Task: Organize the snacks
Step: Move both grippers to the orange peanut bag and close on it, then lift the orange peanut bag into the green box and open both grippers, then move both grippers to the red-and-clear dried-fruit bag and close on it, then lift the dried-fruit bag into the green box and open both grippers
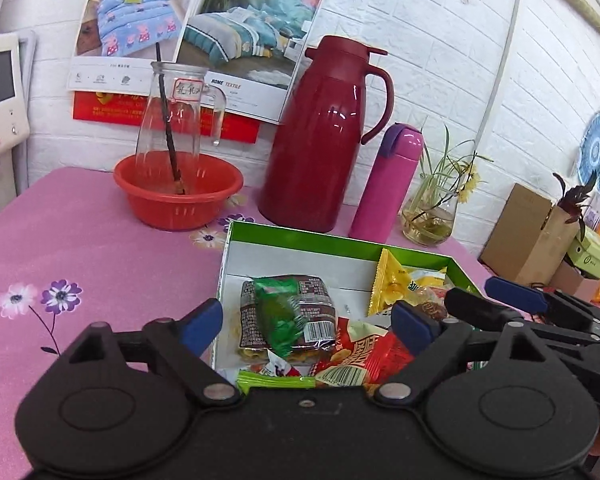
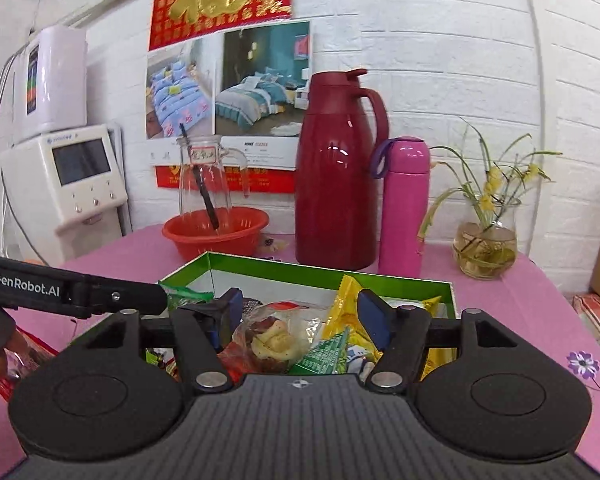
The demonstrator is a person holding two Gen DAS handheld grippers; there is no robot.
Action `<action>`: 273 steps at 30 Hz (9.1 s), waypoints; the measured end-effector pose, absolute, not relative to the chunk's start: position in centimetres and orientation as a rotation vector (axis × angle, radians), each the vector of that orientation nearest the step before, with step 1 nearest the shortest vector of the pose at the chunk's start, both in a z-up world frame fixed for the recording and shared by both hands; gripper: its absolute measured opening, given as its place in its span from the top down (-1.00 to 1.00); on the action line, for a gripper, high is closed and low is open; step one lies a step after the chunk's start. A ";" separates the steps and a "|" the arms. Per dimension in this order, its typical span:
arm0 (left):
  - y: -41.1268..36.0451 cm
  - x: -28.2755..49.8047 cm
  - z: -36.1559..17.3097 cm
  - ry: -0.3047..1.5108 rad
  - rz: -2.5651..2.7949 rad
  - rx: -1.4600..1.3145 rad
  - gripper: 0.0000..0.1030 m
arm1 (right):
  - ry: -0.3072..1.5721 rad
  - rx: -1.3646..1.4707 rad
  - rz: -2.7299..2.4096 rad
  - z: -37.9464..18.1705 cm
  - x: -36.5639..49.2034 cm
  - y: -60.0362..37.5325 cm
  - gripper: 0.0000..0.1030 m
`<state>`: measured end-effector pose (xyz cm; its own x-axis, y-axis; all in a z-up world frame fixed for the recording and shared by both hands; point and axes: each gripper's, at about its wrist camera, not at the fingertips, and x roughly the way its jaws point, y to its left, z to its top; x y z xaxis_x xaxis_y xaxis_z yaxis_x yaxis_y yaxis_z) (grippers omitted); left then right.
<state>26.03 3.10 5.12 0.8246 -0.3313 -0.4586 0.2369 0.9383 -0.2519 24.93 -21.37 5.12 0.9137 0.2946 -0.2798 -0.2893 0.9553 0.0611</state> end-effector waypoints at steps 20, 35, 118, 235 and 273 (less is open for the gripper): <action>-3.1 17.8 6.7 0.598 -0.513 -0.143 -1.00 | 0.192 0.040 0.204 7.7 11.5 -30.8 -1.00; -14.1 18.8 2.4 0.770 -0.686 -0.133 -1.00 | 0.490 -0.050 0.156 -0.5 11.3 -32.8 -1.00; -0.2 14.5 8.9 0.473 -0.540 -0.160 -0.30 | 0.241 -0.150 0.509 6.5 13.6 -16.8 -0.12; 4.1 16.6 10.4 0.505 -0.463 -0.217 0.53 | 0.190 0.002 0.568 7.0 15.8 -13.9 -0.08; 4.2 20.3 6.8 0.455 -0.289 -0.200 -1.00 | 0.247 -0.064 0.486 3.7 22.0 -15.7 0.27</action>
